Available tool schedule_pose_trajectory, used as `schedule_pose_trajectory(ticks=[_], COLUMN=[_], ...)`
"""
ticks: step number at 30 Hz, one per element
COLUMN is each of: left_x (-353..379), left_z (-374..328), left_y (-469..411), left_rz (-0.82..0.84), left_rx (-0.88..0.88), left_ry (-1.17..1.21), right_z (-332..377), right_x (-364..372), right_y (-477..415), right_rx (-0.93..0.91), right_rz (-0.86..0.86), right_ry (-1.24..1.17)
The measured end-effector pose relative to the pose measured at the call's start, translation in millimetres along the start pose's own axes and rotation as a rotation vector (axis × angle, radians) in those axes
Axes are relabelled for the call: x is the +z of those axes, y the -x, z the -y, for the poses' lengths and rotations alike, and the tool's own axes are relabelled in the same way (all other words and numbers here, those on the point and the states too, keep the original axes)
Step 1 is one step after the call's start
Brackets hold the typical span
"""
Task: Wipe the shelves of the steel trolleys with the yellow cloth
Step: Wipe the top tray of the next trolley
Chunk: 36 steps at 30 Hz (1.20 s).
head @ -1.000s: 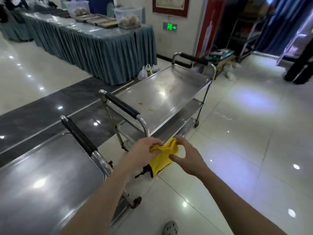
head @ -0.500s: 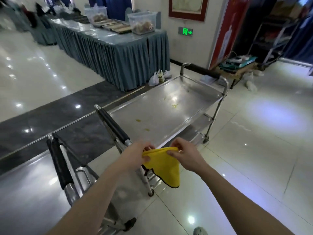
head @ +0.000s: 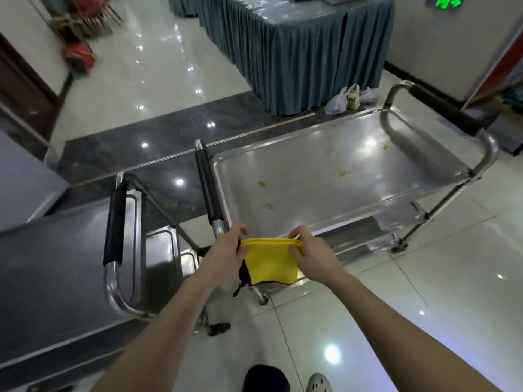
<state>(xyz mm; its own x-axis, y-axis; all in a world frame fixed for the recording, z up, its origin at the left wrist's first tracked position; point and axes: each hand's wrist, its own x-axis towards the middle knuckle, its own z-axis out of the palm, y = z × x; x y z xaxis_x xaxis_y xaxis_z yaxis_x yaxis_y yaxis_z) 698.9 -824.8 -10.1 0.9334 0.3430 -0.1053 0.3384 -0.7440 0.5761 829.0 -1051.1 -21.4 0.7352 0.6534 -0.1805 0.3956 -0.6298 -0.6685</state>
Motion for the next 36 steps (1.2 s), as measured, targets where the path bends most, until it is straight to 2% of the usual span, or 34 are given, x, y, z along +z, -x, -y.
schedule_pose_trajectory(ticks=[4,7,10,13,18,23,26,29,36], left_x=[-2,-14,-30,-41,-44,-39,-32,-32,-36], left_z=[-3,-8,-10,3,38,61,68,65,55], left_y=[-18,-59,-103,-127,-149,-187,-191,-190,-189], left_rz=[0.013,-0.046,-0.131,-0.195,-0.279,-0.326,-0.319,-0.372,-0.397], left_rx=[-0.065,-0.085,-0.123,-0.141,-0.168,-0.334,-0.431,-0.448,-0.457], left_ry=[0.035,0.09,0.098,-0.036,-0.218,-0.265,-0.199,-0.108,-0.06], right_z=[-3,3,1,-12,-27,-34,-41,-46,-52], right_x=[-6,-14,-21,-3,67,105,123,127,94], right_y=[-30,-80,-136,-161,-142,-159,-161,-166,-252], right_rx=[0.012,0.01,0.131,0.221,0.073,0.012,-0.063,-0.099,-0.225], right_rz=[0.045,-0.009,-0.085,-0.014,0.115,-0.01,-0.062,-0.106,-0.026], right_ry=[0.031,0.057,0.025,0.101,0.39,0.502,0.561,0.569,0.619])
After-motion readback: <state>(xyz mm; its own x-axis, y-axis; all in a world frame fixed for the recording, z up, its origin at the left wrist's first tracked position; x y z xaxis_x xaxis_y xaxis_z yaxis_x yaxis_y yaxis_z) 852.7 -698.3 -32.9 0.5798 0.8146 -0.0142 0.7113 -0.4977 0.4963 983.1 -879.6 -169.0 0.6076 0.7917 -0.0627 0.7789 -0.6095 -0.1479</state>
